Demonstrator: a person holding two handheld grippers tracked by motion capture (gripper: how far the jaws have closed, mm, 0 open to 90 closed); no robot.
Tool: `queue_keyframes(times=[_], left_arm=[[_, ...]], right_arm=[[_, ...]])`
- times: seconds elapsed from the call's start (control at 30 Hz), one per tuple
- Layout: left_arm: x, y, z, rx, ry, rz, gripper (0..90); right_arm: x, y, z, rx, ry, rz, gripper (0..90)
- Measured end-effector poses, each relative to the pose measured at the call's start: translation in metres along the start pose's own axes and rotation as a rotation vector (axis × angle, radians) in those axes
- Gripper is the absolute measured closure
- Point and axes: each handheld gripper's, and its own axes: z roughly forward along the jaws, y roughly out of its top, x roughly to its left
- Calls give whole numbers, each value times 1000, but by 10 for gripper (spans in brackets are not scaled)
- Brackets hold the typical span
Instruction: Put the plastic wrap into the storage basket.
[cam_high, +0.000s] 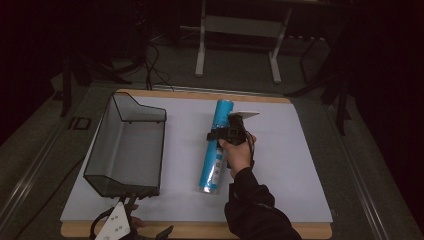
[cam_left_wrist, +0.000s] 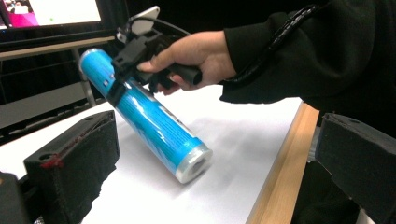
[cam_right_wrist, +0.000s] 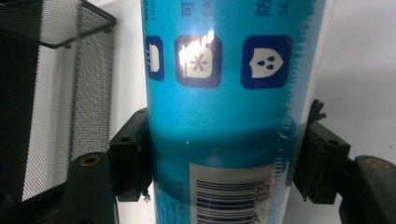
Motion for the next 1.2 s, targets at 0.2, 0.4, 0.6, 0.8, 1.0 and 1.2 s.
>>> queue_keyframes(times=[0.2, 0.4, 0.6, 0.8, 1.0, 1.2], left_arm=[[0, 0, 0, 4, -3, 2, 6], [0, 0, 0, 4, 1, 1, 6], [0, 0, 1, 10, 6, 5, 6], [0, 0, 0, -1, 10, 1, 6], [-1, 0, -1, -1, 9, 3, 6], [-1, 0, -1, 0, 7, 2, 6]], right_arm=[[19, 5, -14, -45, 63, -83, 318], [49, 11, -31, -84, 106, -174, 317], [75, 18, -41, -104, 143, -215, 317], [90, 22, -42, -112, 152, -228, 317], [105, 27, -43, -115, 162, -246, 317], [124, 31, -41, -120, 168, -272, 317]])
